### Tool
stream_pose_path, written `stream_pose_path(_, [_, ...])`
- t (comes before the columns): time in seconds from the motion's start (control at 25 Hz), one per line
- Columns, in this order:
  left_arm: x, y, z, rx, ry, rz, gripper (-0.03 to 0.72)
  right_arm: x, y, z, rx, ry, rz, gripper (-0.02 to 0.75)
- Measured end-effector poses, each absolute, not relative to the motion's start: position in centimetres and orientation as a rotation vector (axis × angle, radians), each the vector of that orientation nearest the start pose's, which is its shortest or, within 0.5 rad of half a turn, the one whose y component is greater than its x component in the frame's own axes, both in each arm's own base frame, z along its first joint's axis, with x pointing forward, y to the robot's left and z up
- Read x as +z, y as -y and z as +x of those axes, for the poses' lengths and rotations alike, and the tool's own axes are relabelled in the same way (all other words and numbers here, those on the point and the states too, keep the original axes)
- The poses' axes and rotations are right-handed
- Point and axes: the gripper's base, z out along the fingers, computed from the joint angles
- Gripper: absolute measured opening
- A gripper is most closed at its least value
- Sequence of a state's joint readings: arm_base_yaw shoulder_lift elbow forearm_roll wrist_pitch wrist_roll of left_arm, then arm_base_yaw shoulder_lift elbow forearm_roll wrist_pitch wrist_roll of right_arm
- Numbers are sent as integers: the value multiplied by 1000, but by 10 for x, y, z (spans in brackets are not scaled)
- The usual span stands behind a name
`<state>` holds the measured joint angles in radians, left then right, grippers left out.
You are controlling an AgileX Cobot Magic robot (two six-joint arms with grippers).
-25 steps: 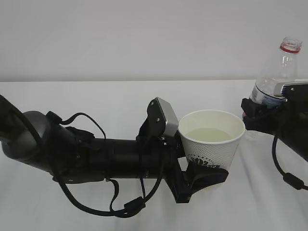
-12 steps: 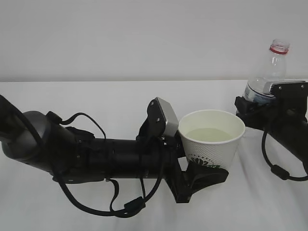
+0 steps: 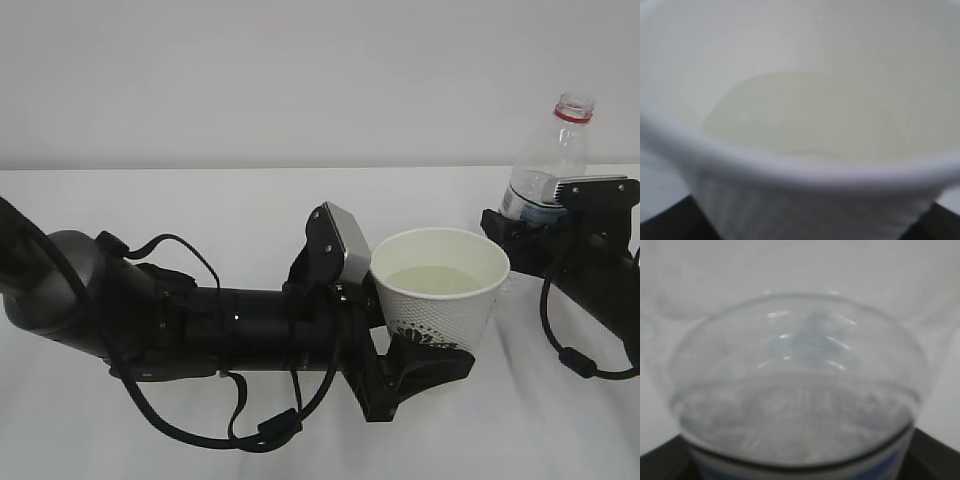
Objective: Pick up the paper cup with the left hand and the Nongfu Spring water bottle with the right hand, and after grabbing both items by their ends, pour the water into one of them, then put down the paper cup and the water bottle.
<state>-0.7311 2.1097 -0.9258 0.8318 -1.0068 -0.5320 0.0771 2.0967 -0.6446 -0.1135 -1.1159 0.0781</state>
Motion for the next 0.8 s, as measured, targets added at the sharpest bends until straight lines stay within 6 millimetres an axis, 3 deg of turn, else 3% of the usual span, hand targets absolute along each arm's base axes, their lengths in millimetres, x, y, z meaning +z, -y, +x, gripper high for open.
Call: stream_pose_path(0.8, [113,296,245,-1122,-1574,1132,519,86,-35,334,184,-1804,-97,605])
